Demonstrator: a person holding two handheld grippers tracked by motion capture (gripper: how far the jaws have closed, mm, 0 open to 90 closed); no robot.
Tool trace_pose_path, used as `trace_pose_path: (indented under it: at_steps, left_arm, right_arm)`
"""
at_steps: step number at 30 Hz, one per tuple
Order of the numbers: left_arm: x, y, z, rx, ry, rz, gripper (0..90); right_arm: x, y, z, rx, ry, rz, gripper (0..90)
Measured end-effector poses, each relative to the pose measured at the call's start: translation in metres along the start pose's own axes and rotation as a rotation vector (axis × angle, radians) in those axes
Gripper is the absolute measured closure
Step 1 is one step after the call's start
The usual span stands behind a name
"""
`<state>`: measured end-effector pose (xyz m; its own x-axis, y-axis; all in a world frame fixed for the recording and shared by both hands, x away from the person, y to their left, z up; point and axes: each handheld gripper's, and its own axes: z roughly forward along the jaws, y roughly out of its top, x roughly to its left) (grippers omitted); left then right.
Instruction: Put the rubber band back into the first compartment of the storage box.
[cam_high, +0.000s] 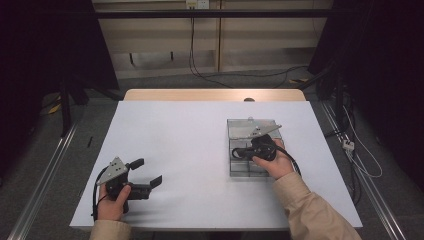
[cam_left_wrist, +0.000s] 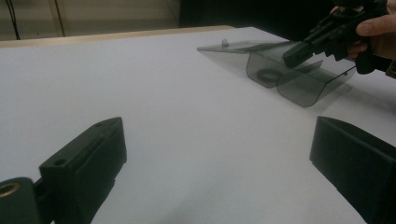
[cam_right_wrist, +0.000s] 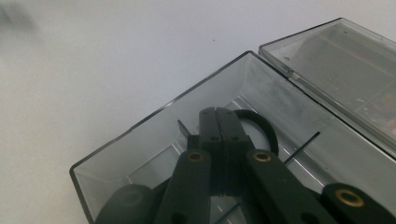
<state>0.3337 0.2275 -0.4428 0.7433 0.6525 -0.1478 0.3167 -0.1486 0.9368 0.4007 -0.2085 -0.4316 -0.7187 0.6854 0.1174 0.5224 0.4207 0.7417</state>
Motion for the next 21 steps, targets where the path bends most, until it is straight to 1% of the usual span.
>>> trace_pose_path:
  at_steps: [2,4,6,8,9,10,11,14,16,17,19,20,21]
  left_arm:
    - [0.0,0.0,0.0,-0.001,-0.002,-0.002,3.5]
    - [0.0,0.001,0.001,-0.004,-0.002,-0.002,3.5]
    - [0.0,0.001,0.001,-0.007,-0.001,-0.006,3.5]
    - [0.0,0.001,0.002,-0.007,-0.001,-0.006,3.5]
    - [0.0,0.001,0.002,-0.007,-0.002,-0.006,3.5]
    - [0.001,0.002,0.002,-0.001,-0.004,0.003,3.5]
    - [0.0,0.001,0.002,-0.002,-0.005,0.001,3.5]
    - [0.0,0.0,0.001,0.001,-0.006,-0.003,3.5]
    - [0.0,0.0,0.0,0.003,-0.005,-0.003,3.5]
    - [0.0,0.0,-0.001,0.003,-0.005,-0.001,3.5]
    - [-0.001,0.0,-0.001,0.002,-0.005,0.0,3.5]
    - [-0.001,0.001,-0.001,-0.001,-0.004,-0.001,3.5]
    - [-0.001,0.001,-0.001,-0.001,-0.004,-0.002,3.5]
  right_arm:
    - [0.001,0.0,-0.001,-0.013,0.008,0.005,88.8]
    - [0.002,0.001,-0.003,-0.029,0.007,0.007,83.9]
    - [0.003,0.001,-0.004,-0.046,0.006,0.021,75.1]
    - [0.003,0.0,-0.005,-0.073,0.017,0.042,65.5]
    - [0.003,0.0,-0.005,-0.079,0.023,0.056,63.4]
    - [0.003,0.0,-0.006,-0.092,0.03,0.062,56.2]
    - [0.003,0.0,-0.006,-0.092,0.03,0.062,56.2]
    - [0.004,0.0,-0.009,-0.109,0.036,0.075,44.0]
    - [0.004,0.001,-0.01,-0.119,0.048,0.087,35.6]
    - [0.005,0.0,-0.011,-0.123,0.043,0.092,31.5]
    - [0.008,0.0,-0.012,-0.132,0.031,0.092,26.2]
    - [0.01,-0.002,-0.015,-0.14,0.022,0.093,21.6]
    - [0.01,-0.002,-0.015,-0.14,0.022,0.093,21.6]
